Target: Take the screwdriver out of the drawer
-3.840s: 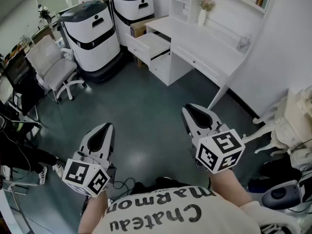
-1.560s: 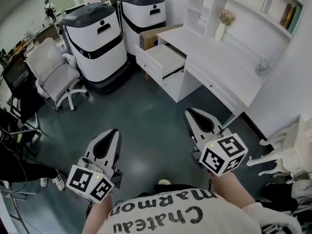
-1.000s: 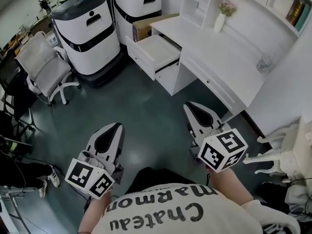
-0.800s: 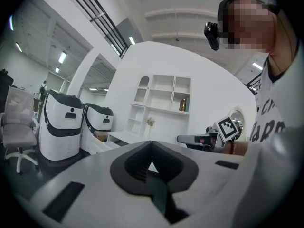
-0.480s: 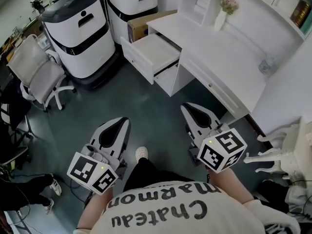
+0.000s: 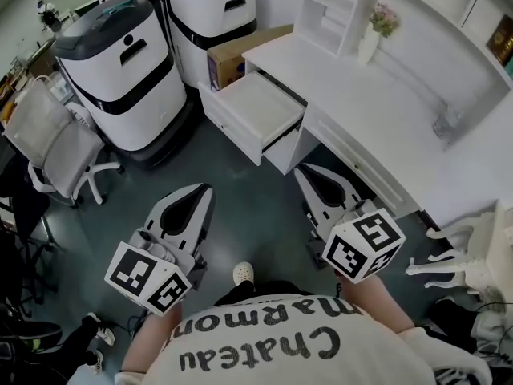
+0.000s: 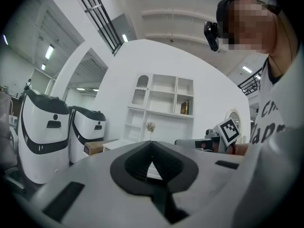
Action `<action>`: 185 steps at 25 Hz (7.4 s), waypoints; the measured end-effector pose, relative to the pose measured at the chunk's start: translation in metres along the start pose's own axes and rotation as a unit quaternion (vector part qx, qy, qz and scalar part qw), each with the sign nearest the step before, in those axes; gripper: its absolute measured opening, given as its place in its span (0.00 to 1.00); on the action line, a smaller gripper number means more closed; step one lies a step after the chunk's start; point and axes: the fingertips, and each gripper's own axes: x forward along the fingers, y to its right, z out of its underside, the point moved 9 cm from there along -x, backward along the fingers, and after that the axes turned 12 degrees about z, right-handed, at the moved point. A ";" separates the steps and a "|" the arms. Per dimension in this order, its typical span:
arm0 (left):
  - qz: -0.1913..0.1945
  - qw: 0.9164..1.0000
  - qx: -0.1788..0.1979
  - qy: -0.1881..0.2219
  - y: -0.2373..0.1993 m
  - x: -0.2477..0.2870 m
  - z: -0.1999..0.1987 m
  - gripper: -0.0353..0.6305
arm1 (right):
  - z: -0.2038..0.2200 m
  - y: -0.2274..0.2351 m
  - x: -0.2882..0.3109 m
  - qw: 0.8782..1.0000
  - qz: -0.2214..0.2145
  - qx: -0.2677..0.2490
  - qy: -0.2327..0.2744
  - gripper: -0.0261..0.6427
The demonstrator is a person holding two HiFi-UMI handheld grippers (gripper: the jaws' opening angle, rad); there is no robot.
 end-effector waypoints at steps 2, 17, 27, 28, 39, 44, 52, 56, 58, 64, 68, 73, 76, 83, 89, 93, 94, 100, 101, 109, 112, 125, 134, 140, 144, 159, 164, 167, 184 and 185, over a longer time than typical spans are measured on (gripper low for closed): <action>0.005 1.000 0.002 0.001 -0.022 0.006 -0.006 0.09 | -0.005 -0.001 0.020 1.000 0.006 0.001 0.003 0.10; 0.033 0.999 -0.004 -0.009 -0.131 0.045 -0.017 0.09 | -0.015 0.009 0.124 0.999 0.033 0.016 0.006 0.10; 0.046 0.998 -0.039 -0.033 -0.147 0.067 0.008 0.09 | 0.007 0.028 0.145 0.998 0.040 0.039 -0.030 0.10; 0.045 0.998 -0.040 -0.033 -0.148 0.070 0.009 0.09 | 0.009 0.032 0.148 0.998 0.040 0.043 -0.033 0.10; -0.002 0.998 -0.058 -0.039 -0.212 0.121 0.009 0.09 | 0.000 0.087 0.239 0.997 0.016 0.057 -0.058 0.10; -0.033 0.996 -0.079 -0.037 -0.258 0.164 0.011 0.09 | -0.004 0.124 0.309 0.995 -0.017 0.040 -0.092 0.10; -0.086 0.991 -0.098 -0.043 -0.326 0.207 0.008 0.09 | -0.015 0.162 0.421 0.990 -0.060 0.039 -0.120 0.10; -0.112 0.985 -0.120 -0.056 -0.343 0.218 0.015 0.09 | 0.002 0.177 0.465 0.984 -0.074 0.051 -0.157 0.10; -0.124 0.982 -0.131 -0.063 -0.351 0.223 0.020 0.09 | 0.016 0.184 0.486 0.977 -0.080 0.069 -0.183 0.10; -0.162 0.971 -0.157 -0.076 -0.371 0.232 0.031 0.09 | 0.068 0.201 0.533 0.955 -0.099 0.093 -0.264 0.10; -0.191 0.963 -0.165 -0.092 -0.375 0.230 0.038 0.09 | 0.115 0.196 0.556 0.930 -0.134 0.095 -0.329 0.10; -0.235 0.949 -0.183 -0.104 -0.375 0.213 0.048 0.09 | 0.171 0.184 0.573 0.899 -0.155 0.069 -0.403 0.11; -0.264 0.939 -0.193 -0.108 -0.371 0.204 0.050 0.09 | 0.197 0.178 0.580 0.877 -0.178 0.047 -0.444 0.34; -0.291 0.928 -0.202 -0.117 -0.371 0.194 0.051 0.09 | 0.246 0.173 0.595 0.836 -0.201 0.044 -0.509 0.28; -0.300 0.925 -0.198 -0.126 -0.373 0.192 0.049 0.09 | 0.275 0.173 0.602 0.804 -0.200 0.054 -0.557 0.28; -0.307 0.921 -0.200 -0.129 -0.373 0.186 0.049 0.09 | 0.287 0.172 0.605 0.791 -0.196 0.038 -0.579 0.28; -0.310 0.920 -0.201 -0.129 -0.373 0.185 0.049 0.09 | 0.290 0.172 0.606 0.788 -0.194 0.038 -0.583 0.28; -0.319 0.915 -0.222 -0.112 -0.375 0.175 0.055 0.09 | 0.303 0.167 0.613 0.773 -0.190 0.028 -0.605 0.19; -0.320 0.914 -0.223 -0.112 -0.375 0.174 0.056 0.09 | 0.304 0.165 0.614 0.773 -0.191 0.022 -0.605 0.17; -0.326 0.914 -0.216 -0.112 -0.371 0.165 0.057 0.09 | 0.306 0.162 0.617 0.769 -0.196 0.005 -0.609 0.17; -0.328 0.913 -0.217 -0.108 -0.369 0.163 0.057 0.09 | 0.306 0.161 0.618 0.766 -0.194 -0.001 -0.613 0.17; -0.339 0.913 -0.206 -0.092 -0.356 0.156 0.053 0.09 | 0.304 0.164 0.612 0.769 -0.158 0.031 -0.618 0.16; -0.333 0.922 -0.186 -0.071 -0.350 0.165 0.037 0.09 | 0.283 0.184 0.598 0.778 -0.108 0.048 -0.617 0.16; -0.311 0.935 -0.159 -0.056 -0.345 0.176 0.022 0.09 | 0.254 0.195 0.589 0.804 -0.095 0.037 -0.586 0.16; -0.289 0.945 -0.146 -0.043 -0.344 0.188 0.014 0.09 | 0.232 0.204 0.583 0.821 -0.087 0.041 -0.563 0.16; -0.195 0.973 -0.125 -0.007 -0.333 0.244 0.010 0.09 | 0.161 0.232 0.539 0.883 -0.074 0.081 -0.456 0.16; -0.167 0.978 -0.125 -0.001 -0.331 0.263 0.010 0.09 | 0.134 0.238 0.525 0.903 -0.084 0.082 -0.414 0.16; -0.149 0.982 -0.119 0.002 -0.329 0.272 0.005 0.09 | 0.110 0.241 0.519 0.917 -0.088 0.083 -0.379 0.16; -0.120 0.989 -0.083 0.016 -0.325 0.286 -0.014 0.09 | -0.014 0.232 0.499 0.975 -0.113 0.048 -0.187 0.16; -0.120 0.989 -0.082 0.018 -0.325 0.285 -0.015 0.09 | -0.020 0.230 0.498 0.977 -0.115 0.046 -0.176 0.16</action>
